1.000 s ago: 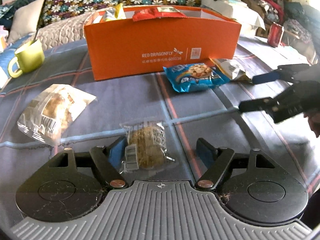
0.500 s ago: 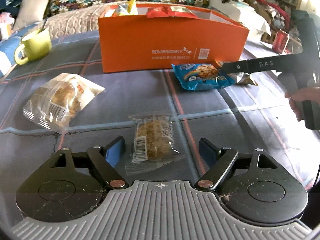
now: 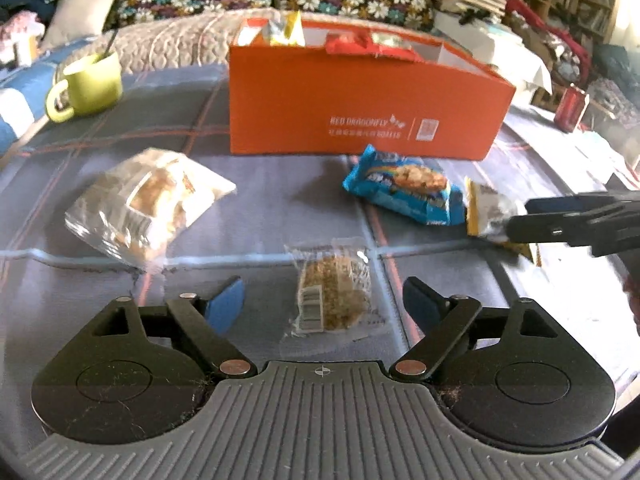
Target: Organize snacks
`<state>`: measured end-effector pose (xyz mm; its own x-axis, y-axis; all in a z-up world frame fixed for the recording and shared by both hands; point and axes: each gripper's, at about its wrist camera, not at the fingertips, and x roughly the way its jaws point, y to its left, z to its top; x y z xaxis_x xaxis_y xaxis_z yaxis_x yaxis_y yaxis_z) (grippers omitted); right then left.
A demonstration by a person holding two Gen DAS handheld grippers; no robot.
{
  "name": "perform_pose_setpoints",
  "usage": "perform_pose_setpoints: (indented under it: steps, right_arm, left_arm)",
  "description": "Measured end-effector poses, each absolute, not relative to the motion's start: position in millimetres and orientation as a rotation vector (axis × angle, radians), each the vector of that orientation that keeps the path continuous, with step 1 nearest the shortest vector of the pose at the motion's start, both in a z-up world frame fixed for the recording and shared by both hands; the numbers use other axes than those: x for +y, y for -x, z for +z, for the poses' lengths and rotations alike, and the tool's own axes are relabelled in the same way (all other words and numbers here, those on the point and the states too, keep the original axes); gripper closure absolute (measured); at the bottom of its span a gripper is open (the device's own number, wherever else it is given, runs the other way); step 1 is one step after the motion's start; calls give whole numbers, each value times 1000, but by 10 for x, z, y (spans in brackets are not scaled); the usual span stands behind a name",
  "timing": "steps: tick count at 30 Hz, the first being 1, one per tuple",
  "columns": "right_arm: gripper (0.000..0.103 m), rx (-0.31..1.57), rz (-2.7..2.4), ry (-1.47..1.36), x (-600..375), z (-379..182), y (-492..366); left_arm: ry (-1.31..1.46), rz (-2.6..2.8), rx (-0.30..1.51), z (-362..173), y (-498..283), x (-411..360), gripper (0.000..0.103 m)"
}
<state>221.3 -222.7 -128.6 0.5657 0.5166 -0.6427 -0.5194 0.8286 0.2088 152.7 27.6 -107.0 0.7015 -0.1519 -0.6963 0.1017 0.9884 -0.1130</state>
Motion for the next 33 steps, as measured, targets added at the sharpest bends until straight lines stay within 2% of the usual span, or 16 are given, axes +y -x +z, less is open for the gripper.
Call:
perform_pose_setpoints:
  steps: [1,2,6,10,11,12,13,26,27,29,30,31,32,33]
  right_arm:
    - [9,755,606,28,-2177,-1299,-2243]
    - [9,760,608,35,-2159,-1323,-2280]
    - [9,757,625,99,-2055,-1367,-2309]
    - [8,702,615,164,-2029,-1442,-2227]
    - [7,679,609,186,-2013,-1470,-2198]
    - [0,675,614,214,-1977,-1503,-2182]
    - [1,669,606,224,-1961,-1505,-2161]
    - [1,750,579,178,-1988,-1424,-2286]
    - [1,740,577,223,-1959,-1440,-2254]
    - [7,735,590,229,-1969,-1429,-2202]
    - [15,721,583,239,-1984,-1410,-2166]
    - [40,709,587,242,-2012,-1380,-2136]
    - [52,716,589,221,-2053,-1356,-2130]
    - [52,723,583,207,-2089,-1349,-2127]
  left_arm:
    - [57,-144,773,-1050,-1512,268,35]
    - [42,-142,769,-1042,-1502,254,34]
    - [-32,-130,780,-1111,-1483,185,34]
    - [-41,-121,794,-1229,-1503,154,40]
    - [-50,-118,789,-1237,-1500,142,40]
    - [-47,-118,790,-1240,-1501,144,40]
    - [-41,-120,792,-1239,-1502,152,41]
    - [-50,-114,797,-1243,-1519,96,35]
    - [-44,-118,795,-1244,-1524,97,39]
    - [-49,-135,776,-1217,-1516,92,69]
    - [-53,-150,767,-1190,-1512,92,101]
    - [-48,-157,776,-1172,-1528,99,101]
    - [-39,-160,780,-1166,-1540,110,102]
    - [-32,-161,780,-1162,-1544,121,103]
